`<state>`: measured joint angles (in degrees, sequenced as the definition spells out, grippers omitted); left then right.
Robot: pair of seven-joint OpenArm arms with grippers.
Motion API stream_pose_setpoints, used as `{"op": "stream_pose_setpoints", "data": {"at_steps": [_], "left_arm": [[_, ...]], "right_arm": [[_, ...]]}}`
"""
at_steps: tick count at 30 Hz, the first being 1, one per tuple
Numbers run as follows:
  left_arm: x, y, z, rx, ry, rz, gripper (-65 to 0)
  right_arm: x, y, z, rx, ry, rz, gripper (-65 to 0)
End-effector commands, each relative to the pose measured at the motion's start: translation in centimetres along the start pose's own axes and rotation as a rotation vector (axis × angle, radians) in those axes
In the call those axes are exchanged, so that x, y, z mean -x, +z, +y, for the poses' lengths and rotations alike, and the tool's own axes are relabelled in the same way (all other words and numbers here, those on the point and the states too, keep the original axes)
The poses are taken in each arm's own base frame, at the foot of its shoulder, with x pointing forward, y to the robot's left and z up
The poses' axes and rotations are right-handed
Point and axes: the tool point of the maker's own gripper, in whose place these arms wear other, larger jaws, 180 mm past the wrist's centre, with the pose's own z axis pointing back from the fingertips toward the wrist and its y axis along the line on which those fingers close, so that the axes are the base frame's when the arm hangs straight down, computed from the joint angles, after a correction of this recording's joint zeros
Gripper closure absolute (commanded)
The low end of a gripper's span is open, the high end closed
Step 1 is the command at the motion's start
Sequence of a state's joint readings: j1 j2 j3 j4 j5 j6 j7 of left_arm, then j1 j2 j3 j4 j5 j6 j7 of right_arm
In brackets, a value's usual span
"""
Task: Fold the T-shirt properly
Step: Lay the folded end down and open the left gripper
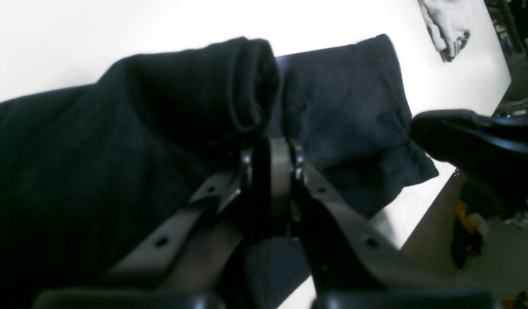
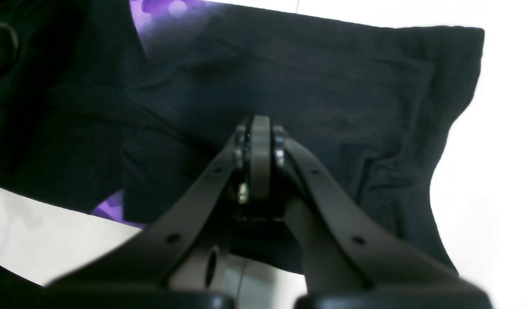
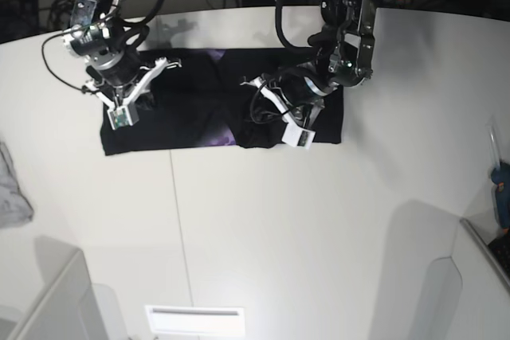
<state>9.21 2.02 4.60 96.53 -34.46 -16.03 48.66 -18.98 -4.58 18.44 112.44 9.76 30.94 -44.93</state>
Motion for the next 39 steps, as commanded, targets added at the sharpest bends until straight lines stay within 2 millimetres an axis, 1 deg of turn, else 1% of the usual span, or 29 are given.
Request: {"op": "stream_pose_setpoints", "data": {"at_steps": [1,17,18,22,23,24,25,28,30,32,33,35,37,38,39], "left_arm": [[-0.8,0.0,-0.7,0.025,0.001,-0.028,0.0],[-0.5,-0.1,-0.6,0.023,0.004,-0.021,0.0],[-0.5,-0.1,-0.6,0.023,0.004,-0.021,-1.2],[-0.5,-0.1,-0.6,0.024,0.003,-0.021,-22.2],[-0.4,-0.2,-0.8,0.030,0.000,-0.017,-26.7],[-0.1,-0.4,-1.3,0.042,-0.011,-0.006,-32.6],[-0.1,-0.7,-2.0,0.059,-0.027,0.001,-37.0],[-0.2,-1.5,-4.1,0.109,-0.086,0.021,-46.7],[0.0,-1.9,-5.4,0.144,-0.138,0.043,-47.9],[-0.3,-2.4,-6.7,0.175,-0.181,0.048,-47.9],[-0.3,-2.6,-6.9,0.181,-0.190,0.055,-47.9],[-0.6,-3.0,-7.0,0.185,-0.203,0.061,-47.7],[-1.2,-2.9,-7.0,0.187,-0.210,0.049,-47.6],[-1.8,-2.4,-6.8,0.179,-0.218,0.030,-45.9],[-2.6,-1.6,-6.1,0.160,-0.229,0.008,-42.5]], "right_arm": [[-1.1,0.3,-0.2,0.007,0.003,-0.044,0.0],[-1.2,0.3,-0.2,0.007,0.003,-0.045,0.0],[-1.2,0.3,-0.2,0.007,0.003,-0.045,0.0],[-1.2,0.3,-0.2,0.007,0.003,-0.045,0.0],[-1.2,0.3,-0.2,0.007,0.003,-0.045,0.0],[-1.2,0.3,-0.2,0.007,0.003,-0.045,0.0],[-1.2,0.3,-0.2,0.007,0.003,-0.045,0.0],[-1.2,0.3,-0.2,0.007,0.003,-0.045,0.0],[-1.2,0.3,-0.2,0.007,0.003,-0.045,0.0],[-1.2,0.3,-0.2,0.005,0.001,-0.047,0.0],[-1.2,0.3,-0.2,0.005,0.001,-0.047,0.0],[-1.4,0.3,-0.2,0.006,0.002,-0.051,0.0],[-1.5,0.3,-0.3,0.010,0.002,-0.057,0.0],[-1.6,0.5,-1.0,0.028,-0.005,-0.060,0.0],[-1.9,0.7,-1.8,0.050,-0.022,-0.069,0.0]]}}
